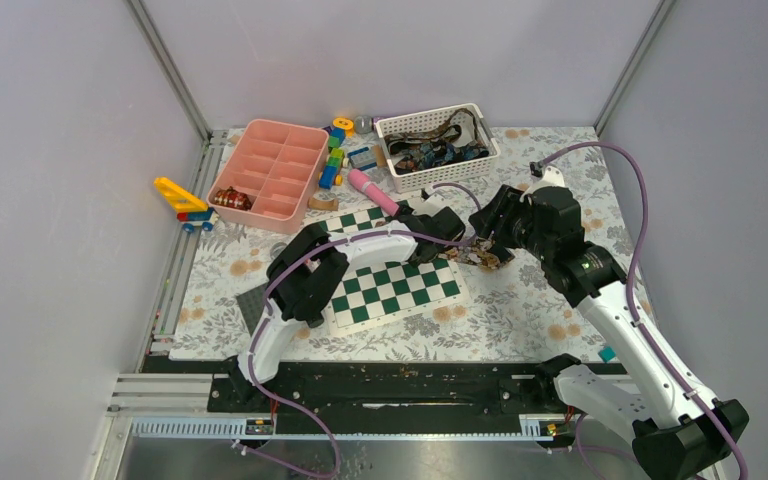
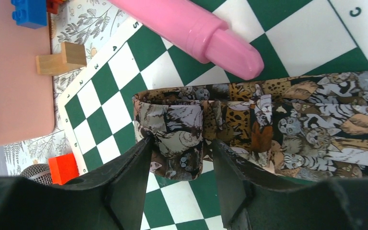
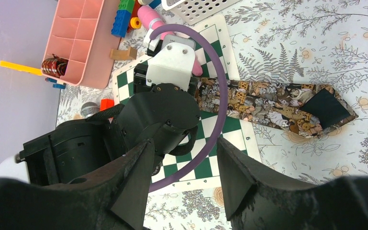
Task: Roll the ties
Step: Roll the tie at the center of the board.
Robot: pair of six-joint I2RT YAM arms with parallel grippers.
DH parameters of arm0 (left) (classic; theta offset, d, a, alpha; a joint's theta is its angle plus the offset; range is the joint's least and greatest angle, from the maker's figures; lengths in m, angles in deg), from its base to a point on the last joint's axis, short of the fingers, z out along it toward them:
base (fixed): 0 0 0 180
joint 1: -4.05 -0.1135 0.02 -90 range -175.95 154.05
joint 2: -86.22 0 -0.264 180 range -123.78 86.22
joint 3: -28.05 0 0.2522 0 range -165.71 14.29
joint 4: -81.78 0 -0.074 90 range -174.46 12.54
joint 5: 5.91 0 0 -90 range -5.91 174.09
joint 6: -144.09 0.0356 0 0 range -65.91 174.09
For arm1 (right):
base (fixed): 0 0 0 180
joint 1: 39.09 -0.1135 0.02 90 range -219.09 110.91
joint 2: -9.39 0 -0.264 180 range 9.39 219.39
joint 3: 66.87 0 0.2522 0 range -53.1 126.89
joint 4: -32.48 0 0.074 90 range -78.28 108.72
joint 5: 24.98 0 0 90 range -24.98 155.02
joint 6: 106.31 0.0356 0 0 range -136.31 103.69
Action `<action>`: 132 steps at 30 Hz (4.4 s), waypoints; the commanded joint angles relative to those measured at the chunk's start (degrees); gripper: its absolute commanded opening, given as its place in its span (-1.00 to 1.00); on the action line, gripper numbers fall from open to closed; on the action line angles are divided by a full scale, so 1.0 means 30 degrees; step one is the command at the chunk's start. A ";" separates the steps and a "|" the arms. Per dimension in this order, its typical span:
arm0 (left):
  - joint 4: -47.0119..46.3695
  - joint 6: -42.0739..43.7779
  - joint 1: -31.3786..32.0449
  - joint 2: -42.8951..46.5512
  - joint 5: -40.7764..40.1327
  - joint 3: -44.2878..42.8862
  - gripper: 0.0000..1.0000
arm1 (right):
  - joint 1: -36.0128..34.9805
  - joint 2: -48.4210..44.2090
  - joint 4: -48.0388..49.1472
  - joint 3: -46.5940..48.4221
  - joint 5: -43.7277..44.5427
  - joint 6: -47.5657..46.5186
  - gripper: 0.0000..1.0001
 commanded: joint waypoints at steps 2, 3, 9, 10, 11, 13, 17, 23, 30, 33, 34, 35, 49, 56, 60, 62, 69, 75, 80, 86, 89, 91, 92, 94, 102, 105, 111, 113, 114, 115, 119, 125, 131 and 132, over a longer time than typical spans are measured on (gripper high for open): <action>0.0029 -0.0429 0.0124 -0.0002 0.1614 -0.0791 0.00 | 0.0072 -0.0050 0.0040 0.0060 -0.0031 -0.0083 0.17; 0.0040 -0.0458 0.0105 0.0040 0.1811 -0.0798 0.01 | 0.0066 0.0014 0.0044 0.0091 -0.0073 -0.0067 0.17; 0.0263 -0.0758 0.0106 0.0017 0.2595 -0.1019 0.02 | 0.0043 0.0092 0.0038 0.0115 -0.0567 -0.0029 0.20; 0.0263 -0.0763 0.0106 0.0002 0.2718 -0.1061 0.02 | 0.0055 0.0064 0.0048 0.0109 -0.0588 -0.0013 0.20; 0.0270 -0.0763 0.0117 -0.0004 0.2821 -0.1096 0.02 | 0.0064 0.0072 0.0038 0.0083 -0.0576 0.0000 0.21; 0.0262 -0.0763 0.0108 0.0004 0.3057 -0.1165 0.03 | 0.0066 0.0048 0.0049 0.0053 -0.0603 0.0029 0.21; 0.0184 -0.0656 0.0098 -0.0002 0.3494 -0.1186 0.06 | 0.0080 -0.0058 0.0031 -0.0005 -0.0605 0.0088 0.21; 0.0106 -0.0705 0.0101 -0.0012 0.3857 -0.1143 0.06 | 0.0065 -0.0197 0.0031 0.0022 -0.0551 0.0131 0.21; -0.0317 -0.0668 0.0094 -0.0058 0.4934 -0.0968 0.07 | 0.0067 -0.0470 0.0023 0.0134 -0.0516 0.0047 0.21; -0.0300 -0.0574 0.0074 -0.0078 0.4933 -0.0946 0.07 | 0.0065 -0.0519 0.0042 0.0231 -0.0571 0.0088 0.21; -0.0309 -0.0537 0.0069 -0.0047 0.4848 -0.0946 0.07 | 0.0058 -0.0532 0.0030 0.0398 -0.0610 0.0130 0.20; -0.0318 -0.0475 0.0068 0.0016 0.4750 -0.0918 0.07 | 0.0064 -0.0537 0.0052 0.0576 -0.0707 0.0182 0.20; -0.0483 -0.0272 0.0093 0.0934 0.4368 -0.0891 0.10 | 0.0058 -0.0823 0.0008 0.3344 -0.1778 0.0790 0.22; -0.0709 -0.0121 0.0070 0.2342 0.4409 -0.0952 0.14 | 0.0065 -0.1290 0.0041 0.3347 -0.0971 0.1124 0.22; -0.0753 -0.0158 0.0088 0.3093 0.4467 -0.0893 0.15 | 0.0065 -0.1027 0.0249 0.3977 -0.2216 0.1185 0.24; -0.0888 -0.0205 0.0071 0.3487 0.4479 -0.0695 0.15 | 0.0080 -0.1020 0.0632 0.4110 -0.2894 0.1322 0.24; -0.1521 -0.0279 -0.0014 0.5267 0.4257 0.0588 0.15 | 0.0066 -0.1143 0.0638 0.3931 -0.1359 0.1962 0.24; -0.2268 -0.1302 -0.1698 0.7243 0.5459 0.2323 0.14 | 0.0065 -0.1299 0.0607 0.3204 0.0257 0.3441 0.17; -0.3672 -0.2322 -0.3876 0.9235 0.7378 0.4649 0.14 | 0.0065 -0.0837 0.1107 0.2606 0.0162 0.4033 0.17; -0.5846 -0.3000 -0.6115 1.1303 0.9796 0.7855 0.15 | 0.0065 0.2023 0.2456 0.1918 -0.2623 0.4332 0.02; -0.7480 -0.3442 -0.6661 1.2256 1.0471 0.9420 0.15 | -0.0071 0.4927 0.3500 0.2041 -0.5209 0.4084 -0.12; -0.9070 -0.3853 -0.6939 1.2921 1.1277 1.0696 0.15 | -0.0394 0.6856 0.3977 0.2125 -0.6067 0.3967 -0.19; -0.9832 -0.4079 -0.7062 1.3176 1.1658 1.1441 0.15 | -0.0593 0.7806 0.4089 0.2279 -0.6399 0.3808 -0.22; -1.1164 -0.4445 -0.7231 1.3558 1.2103 1.2350 0.15 | -0.1058 0.9662 0.4012 0.2859 -0.6781 0.3434 -0.26; -1.4190 -0.5189 -0.7553 1.3615 1.2898 1.4141 0.15 | -0.2270 1.4905 0.4218 0.5609 -0.6893 0.2731 -0.31; -1.4757 -0.5415 -0.7784 1.3505 1.3071 1.4480 0.16 | -0.2276 1.6229 0.3959 0.6610 -0.6591 0.2569 -0.31; -1.6097 -0.5911 -0.7972 1.3068 1.3118 1.5243 0.16 | -0.2330 1.8474 0.2984 0.8609 -0.6525 0.2070 -0.33; -1.6545 -0.6109 -0.8048 1.2903 1.3346 1.5490 0.16 | -0.2334 1.8977 0.2884 0.8995 -0.6441 0.1959 -0.33; -1.6618 -0.6170 -0.8062 1.2793 1.3393 1.5548 0.16 | -0.2359 1.9139 0.2813 0.9085 -0.6398 0.1939 -0.34; -1.6708 -0.6203 -0.8074 1.2677 1.3450 1.5578 0.16 | -0.2340 1.9306 0.2698 0.9210 -0.6327 0.1907 -0.34; -1.7113 -0.6309 -0.8084 1.2350 1.3677 1.5673 0.16 | -0.2366 1.9813 0.2451 0.9444 -0.6138 0.1783 -0.35; -1.7696 -0.6330 -0.8076 1.1948 1.4058 1.5815 0.17 | -0.2366 2.0520 0.2261 0.9542 -0.5236 0.1759 -0.37; -1.7998 -0.6308 -0.8077 1.1407 1.4411 1.5806 0.17 | -0.2353 2.1112 0.2045 0.9761 -0.4700 0.1877 -0.37; -1.8103 -0.6312 -0.8076 1.1324 1.4514 1.5792 0.17 | -0.2350 2.1153 0.1998 0.9760 -0.4554 0.1877 -0.37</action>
